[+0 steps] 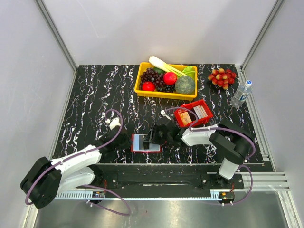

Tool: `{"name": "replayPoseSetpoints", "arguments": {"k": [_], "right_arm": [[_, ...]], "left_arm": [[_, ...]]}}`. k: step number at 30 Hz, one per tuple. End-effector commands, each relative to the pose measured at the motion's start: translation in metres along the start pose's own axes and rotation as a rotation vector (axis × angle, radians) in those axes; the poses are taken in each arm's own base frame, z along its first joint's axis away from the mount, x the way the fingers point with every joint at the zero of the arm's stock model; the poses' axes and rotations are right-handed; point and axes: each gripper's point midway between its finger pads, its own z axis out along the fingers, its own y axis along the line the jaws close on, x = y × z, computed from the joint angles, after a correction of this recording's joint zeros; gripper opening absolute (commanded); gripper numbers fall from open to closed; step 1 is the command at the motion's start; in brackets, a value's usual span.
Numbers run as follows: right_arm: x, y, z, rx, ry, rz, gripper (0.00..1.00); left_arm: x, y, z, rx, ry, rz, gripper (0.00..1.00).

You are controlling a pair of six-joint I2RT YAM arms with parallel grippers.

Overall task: Put the credit cards into the card holder
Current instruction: Insert the credit card into the card holder.

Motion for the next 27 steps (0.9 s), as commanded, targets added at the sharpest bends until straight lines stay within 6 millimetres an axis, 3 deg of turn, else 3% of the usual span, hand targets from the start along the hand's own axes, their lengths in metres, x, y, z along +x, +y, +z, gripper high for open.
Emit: {"name": "replayPoseSetpoints", "arguments": {"k": [1, 15, 27], "right_arm": [[-0.009, -0.004, -0.003, 0.079, -0.019, -0.082, 0.46], [0.008, 0.026, 0.017, 0.086, 0.038, -0.202, 0.48], [-0.013, 0.022, -0.004, 0.126, -0.077, -0.213, 0.5]], "left_arm": [[-0.015, -0.015, -0.002, 0.035, -0.039, 0.001, 0.0], [-0.017, -0.024, -0.008, 0.092, -0.052, -0.015, 0.0], [-0.017, -0.021, -0.007, 0.077, -0.053, -0.009, 0.0]]}}
